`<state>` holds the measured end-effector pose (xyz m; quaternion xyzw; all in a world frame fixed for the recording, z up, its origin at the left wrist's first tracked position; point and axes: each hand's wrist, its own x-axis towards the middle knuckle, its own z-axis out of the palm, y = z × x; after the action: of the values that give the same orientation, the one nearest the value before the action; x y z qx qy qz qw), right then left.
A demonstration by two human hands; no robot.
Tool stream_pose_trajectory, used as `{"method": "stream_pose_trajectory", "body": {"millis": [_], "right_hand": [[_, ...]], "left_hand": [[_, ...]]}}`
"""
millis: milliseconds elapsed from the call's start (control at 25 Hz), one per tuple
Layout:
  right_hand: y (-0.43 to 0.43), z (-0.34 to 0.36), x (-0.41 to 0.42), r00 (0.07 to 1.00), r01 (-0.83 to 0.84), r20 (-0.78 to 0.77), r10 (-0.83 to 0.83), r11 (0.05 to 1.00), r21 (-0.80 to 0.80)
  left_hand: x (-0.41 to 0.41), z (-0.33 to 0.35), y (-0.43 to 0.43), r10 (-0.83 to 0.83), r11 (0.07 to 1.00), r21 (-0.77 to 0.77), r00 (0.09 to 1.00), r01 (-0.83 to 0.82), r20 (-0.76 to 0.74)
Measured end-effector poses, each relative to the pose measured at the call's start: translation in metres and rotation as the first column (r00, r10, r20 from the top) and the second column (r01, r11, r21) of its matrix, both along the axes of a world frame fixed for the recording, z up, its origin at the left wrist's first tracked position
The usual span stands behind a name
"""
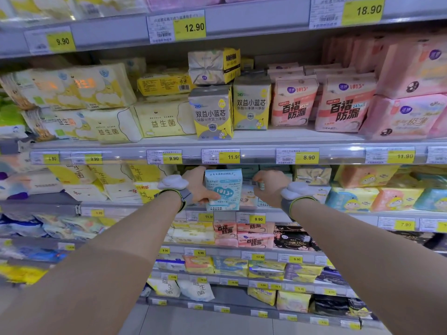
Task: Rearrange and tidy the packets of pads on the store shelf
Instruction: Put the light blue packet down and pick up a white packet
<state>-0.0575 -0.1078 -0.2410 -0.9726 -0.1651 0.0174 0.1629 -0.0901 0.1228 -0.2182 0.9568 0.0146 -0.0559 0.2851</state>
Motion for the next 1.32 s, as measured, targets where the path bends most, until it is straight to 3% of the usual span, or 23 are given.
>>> {"method": "stream_pose_trajectory", "body": {"millis": [200,440,800,920,1160,1320], "right_hand": [[0.016,-0.002,0.015,0.998,-0.049,-0.050,0.039,0.974,-0.223],[0.034,0.002,0.027,0.983,-0.047,-0.186,-0.008,0.955,-0.291],[0.040,-0.007,0.027,0.989,-0.043,-0.148,-0.011,0.933,-0.356],[0.043,-0.007,0.021,0.994,-0.020,-0.107,-0.028,0.903,-0.428],[0.036,-0.006,0.015,1.000,0.009,0.009,-0.006,0.934,-0.357],[0.029,-0.005,0.009,0.998,0.055,0.028,-0.051,0.986,-0.159]], "left_hand": [[0.011,-0.003,0.014,-0.048,0.997,0.051,0.999,0.050,-0.024],[0.018,-0.008,0.029,-0.097,0.992,0.082,0.994,0.101,-0.048],[0.008,-0.016,0.037,-0.048,0.995,0.091,0.999,0.047,0.002],[0.000,-0.019,0.038,0.009,1.000,-0.007,1.000,-0.009,-0.022],[-0.019,-0.016,0.036,0.025,0.993,-0.113,0.999,-0.028,-0.027],[-0.026,-0.018,0.035,0.014,0.999,-0.051,1.000,-0.015,-0.027]]}}
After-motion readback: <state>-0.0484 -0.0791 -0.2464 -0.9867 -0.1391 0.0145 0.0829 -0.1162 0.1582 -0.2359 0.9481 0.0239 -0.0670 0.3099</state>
